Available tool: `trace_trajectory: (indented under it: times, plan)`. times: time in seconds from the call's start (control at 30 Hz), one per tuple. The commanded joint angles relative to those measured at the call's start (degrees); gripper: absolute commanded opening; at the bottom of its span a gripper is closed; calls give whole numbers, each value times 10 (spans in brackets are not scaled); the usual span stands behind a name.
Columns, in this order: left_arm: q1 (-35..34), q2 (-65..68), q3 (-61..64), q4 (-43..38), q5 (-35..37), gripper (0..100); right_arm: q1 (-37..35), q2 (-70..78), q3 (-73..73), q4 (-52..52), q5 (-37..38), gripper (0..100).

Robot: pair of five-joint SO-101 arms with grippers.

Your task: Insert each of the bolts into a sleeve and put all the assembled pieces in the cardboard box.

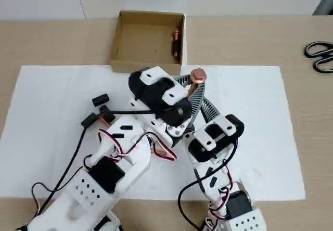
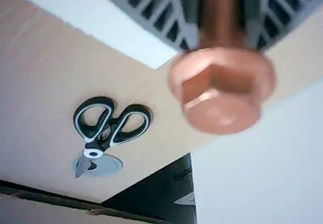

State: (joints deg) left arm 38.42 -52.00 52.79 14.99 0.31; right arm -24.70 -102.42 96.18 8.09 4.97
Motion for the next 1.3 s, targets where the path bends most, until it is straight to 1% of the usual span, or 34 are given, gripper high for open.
trace_trajectory:
  times: [0.0, 0.2, 0.4, 0.5, 0.57, 0.7, 0.77, 1.07, 1.27]
  plan:
    - [2, -14, 13, -32, 0, 6, 3, -8, 3, -15, 4, 5]
    - [0, -14, 16, -50, 0, 7, 3, -8, 3, -15, 4, 5]
    - [-53, -14, 15, -49, 0, 8, 3, -8, 3, -15, 4, 5]
    - [-65, -14, 15, -48, 0, 9, 3, -8, 3, -15, 4, 5]
    - [-64, -14, 15, -29, -7, 32, 3, -8, 3, -15, 4, 5]
    - [-61, -14, 13, 47, -22, 130, 3, -8, 3, -15, 4, 5]
    - [-61, -15, 13, 65, -22, 155, 3, -8, 3, -15, 4, 5]
    - [-62, -15, -1, 67, -24, 155, 5, -8, 3, -15, 4, 5]
    - [-61, -24, -78, 69, -24, 155, 5, -8, 3, -15, 4, 5]
